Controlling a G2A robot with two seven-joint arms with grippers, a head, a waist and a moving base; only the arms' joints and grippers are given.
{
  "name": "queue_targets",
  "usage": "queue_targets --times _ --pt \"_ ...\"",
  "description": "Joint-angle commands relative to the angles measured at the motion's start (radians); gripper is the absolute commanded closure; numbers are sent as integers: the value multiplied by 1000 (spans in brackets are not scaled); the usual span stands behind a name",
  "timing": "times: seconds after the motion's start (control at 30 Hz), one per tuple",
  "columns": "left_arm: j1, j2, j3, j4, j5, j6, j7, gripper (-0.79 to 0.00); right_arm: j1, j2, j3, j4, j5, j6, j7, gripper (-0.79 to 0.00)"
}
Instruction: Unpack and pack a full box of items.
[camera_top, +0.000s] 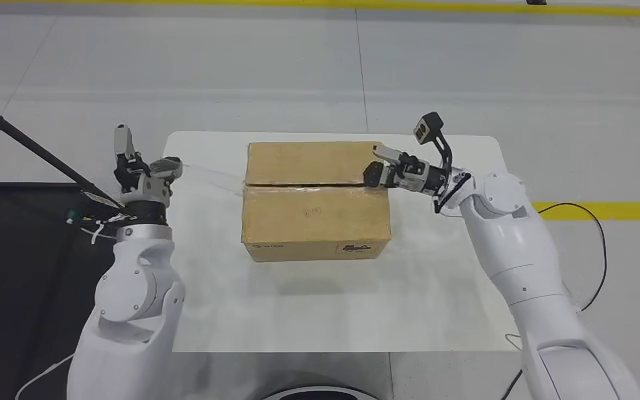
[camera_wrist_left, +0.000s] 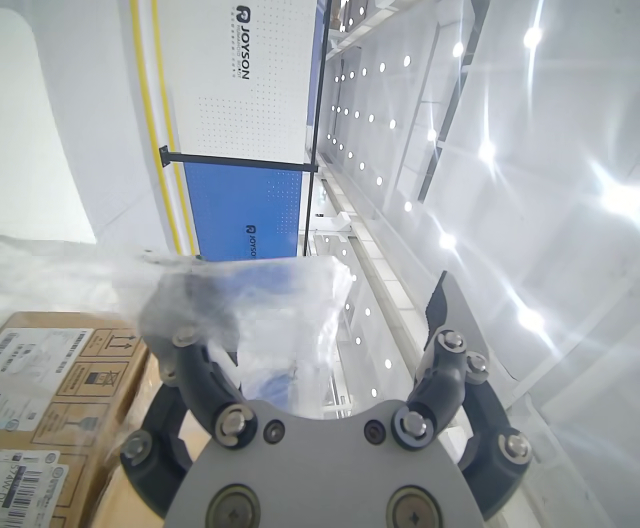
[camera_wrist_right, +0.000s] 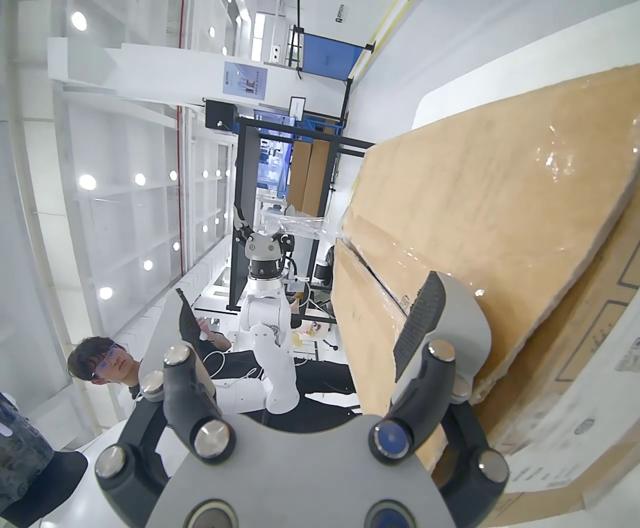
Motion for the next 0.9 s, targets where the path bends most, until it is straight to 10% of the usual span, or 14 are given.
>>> queue_targets --times 0.0,0.87 --pt "-9 -1 8 -12 21 10 -7 -785 -11 3 13 -11 10 -15 -1 -785" --pt "-160 -39 241 -26 171 96 -60 -785 -89 39 104 -50 34 -38 17 -785"
